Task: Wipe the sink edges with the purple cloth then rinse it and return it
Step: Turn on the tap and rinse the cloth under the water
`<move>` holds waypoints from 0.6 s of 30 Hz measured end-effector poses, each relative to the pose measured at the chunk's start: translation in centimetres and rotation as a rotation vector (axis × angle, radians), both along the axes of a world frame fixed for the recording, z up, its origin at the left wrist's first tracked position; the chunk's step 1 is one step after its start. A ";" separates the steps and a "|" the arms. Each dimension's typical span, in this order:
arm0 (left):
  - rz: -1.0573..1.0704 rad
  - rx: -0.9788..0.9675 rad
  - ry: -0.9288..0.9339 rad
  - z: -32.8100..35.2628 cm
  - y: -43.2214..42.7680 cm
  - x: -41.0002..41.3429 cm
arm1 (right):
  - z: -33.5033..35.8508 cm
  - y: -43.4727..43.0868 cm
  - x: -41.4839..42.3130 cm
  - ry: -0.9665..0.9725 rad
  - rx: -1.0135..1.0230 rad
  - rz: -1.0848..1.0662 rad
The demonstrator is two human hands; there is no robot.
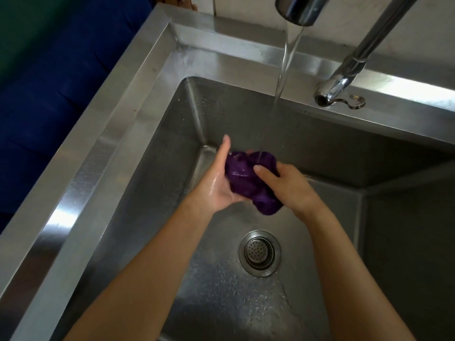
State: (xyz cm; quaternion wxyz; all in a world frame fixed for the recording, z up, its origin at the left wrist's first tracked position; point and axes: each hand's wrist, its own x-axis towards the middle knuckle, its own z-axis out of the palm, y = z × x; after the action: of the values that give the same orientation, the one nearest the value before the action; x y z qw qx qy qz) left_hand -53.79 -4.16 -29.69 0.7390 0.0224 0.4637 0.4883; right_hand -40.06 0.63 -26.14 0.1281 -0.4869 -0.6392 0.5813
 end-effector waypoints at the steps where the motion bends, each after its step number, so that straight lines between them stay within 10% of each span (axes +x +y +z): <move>1: -0.037 0.015 0.053 0.4 0.3 0.2 | -0.2 0.3 -0.1 -0.160 0.121 0.107; 5: -0.098 -0.004 0.221 0.2 1.0 1.0 | -0.1 1.0 -0.2 -0.426 0.243 0.307; 9: 0.277 -0.057 0.069 -0.3 1.4 0.9 | -0.5 1.0 1.0 -0.048 0.062 -0.182; 13: 0.296 -0.023 0.025 0.6 1.6 2.6 | -2.2 -1.6 0.0 0.143 -0.126 -0.208; 18: 0.202 -0.042 0.417 0.5 2.4 2.9 | -2.2 -2.6 -0.5 -0.138 0.383 -0.233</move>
State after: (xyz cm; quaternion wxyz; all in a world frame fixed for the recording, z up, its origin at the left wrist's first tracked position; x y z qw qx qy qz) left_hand -50.93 -1.80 -29.21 0.5750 0.0607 0.6163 0.5347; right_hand -40.58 -2.02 -28.30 0.2404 -0.5628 -0.6845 0.3961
